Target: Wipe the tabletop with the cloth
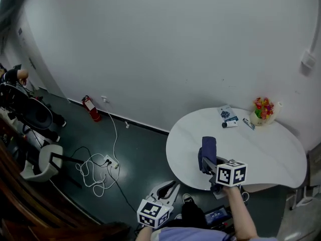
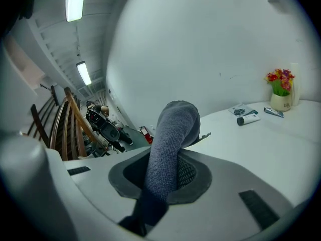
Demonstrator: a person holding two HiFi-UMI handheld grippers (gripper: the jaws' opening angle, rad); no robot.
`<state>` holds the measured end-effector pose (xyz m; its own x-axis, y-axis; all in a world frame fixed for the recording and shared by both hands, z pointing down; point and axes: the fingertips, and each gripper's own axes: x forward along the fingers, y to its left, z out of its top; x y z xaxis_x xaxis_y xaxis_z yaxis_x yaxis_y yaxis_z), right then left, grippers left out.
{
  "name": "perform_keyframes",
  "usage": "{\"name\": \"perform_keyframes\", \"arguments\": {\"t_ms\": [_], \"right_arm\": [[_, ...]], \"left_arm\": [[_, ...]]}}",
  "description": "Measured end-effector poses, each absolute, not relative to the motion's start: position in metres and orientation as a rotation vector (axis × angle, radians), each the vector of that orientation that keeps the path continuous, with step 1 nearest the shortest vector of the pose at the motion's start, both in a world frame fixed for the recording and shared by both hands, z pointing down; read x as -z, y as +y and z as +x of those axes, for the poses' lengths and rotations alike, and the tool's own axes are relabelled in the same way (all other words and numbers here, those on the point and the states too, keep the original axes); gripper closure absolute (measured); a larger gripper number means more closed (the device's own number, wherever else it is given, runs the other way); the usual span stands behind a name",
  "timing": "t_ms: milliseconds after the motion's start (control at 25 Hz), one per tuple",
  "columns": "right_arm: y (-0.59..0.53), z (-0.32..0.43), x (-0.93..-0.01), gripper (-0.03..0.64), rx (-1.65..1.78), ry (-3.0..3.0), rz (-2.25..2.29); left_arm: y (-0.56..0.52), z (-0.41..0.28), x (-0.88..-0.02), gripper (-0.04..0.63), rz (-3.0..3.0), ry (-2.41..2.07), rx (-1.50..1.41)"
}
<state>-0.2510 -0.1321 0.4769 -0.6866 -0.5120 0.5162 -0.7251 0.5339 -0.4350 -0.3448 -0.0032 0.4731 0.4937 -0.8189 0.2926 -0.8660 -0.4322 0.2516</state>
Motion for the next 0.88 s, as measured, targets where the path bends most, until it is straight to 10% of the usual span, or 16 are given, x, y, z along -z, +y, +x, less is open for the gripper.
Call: {"name": "perform_keyframes", "arguments": {"t_ms": [880], "right_arm": [[-0.278, -0.382, -0.609, 0.546, -0.973, -2.317, 0.628]], "left_arm": [[-0.137, -0.341, -0.486, 0.534, 2.224, -1.505, -0.239]]}}
